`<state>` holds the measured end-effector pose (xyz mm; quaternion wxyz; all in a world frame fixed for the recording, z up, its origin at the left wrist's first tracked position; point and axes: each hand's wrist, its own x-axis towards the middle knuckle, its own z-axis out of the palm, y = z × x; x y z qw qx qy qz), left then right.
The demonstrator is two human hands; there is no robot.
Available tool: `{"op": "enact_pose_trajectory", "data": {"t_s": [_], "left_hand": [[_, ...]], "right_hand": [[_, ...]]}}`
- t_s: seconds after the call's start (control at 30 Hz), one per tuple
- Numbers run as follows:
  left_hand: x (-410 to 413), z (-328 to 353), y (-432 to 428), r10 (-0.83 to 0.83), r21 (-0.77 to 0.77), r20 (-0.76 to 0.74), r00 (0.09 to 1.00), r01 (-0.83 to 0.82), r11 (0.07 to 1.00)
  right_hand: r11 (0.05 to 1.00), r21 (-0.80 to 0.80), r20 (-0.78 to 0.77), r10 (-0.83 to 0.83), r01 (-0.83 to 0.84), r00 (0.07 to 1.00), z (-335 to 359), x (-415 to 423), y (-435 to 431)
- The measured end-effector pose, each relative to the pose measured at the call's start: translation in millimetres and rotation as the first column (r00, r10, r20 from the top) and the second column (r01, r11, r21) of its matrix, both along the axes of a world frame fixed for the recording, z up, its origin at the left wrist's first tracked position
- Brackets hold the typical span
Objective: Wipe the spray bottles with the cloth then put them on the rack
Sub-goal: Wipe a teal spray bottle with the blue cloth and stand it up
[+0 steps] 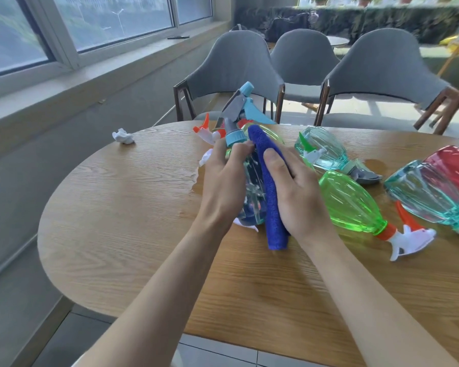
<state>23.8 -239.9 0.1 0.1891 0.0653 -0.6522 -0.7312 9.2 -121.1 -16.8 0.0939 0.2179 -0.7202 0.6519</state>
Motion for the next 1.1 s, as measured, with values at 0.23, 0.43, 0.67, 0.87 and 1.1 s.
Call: {"op": "enact_pose_trajectory", "data": {"t_s": [0.23, 0.43, 0.67, 0.87, 1.1], "left_hand": [[-8, -2, -5, 0.171, 0.06, 0.002, 0.985, -0.171, 0.983], [-7, -5, -10, 0.125, 0.121, -0.001, 0.992, -0.124, 0.985], [-4, 2, -7, 0.104, 0.007, -0.048, 0.993, -0.104, 0.995], [-8, -1, -12, 0.079, 0.23, 0.036, 0.996, -0.085, 0.969], [-9, -3, -12, -0.025, 0.329, 0.02, 0.999, 0.017, 0.944]], "right_hand": [[0.997, 0.073, -0.071, 0.009, -0.004, 0.997, -3, 7, -6], [0.979, 0.193, -0.062, 0.083, -0.069, 0.995, -6, 0, -3], [0.95, -0.232, 0.291, 0.271, -0.207, 0.917, 1, -1, 0], [0.99, 0.002, 0.037, 0.14, -0.14, 0.989, -1, 4, -2], [0.859, -0.454, 0.502, 0.465, -0.236, 0.729, 14, 7, 13]]}}
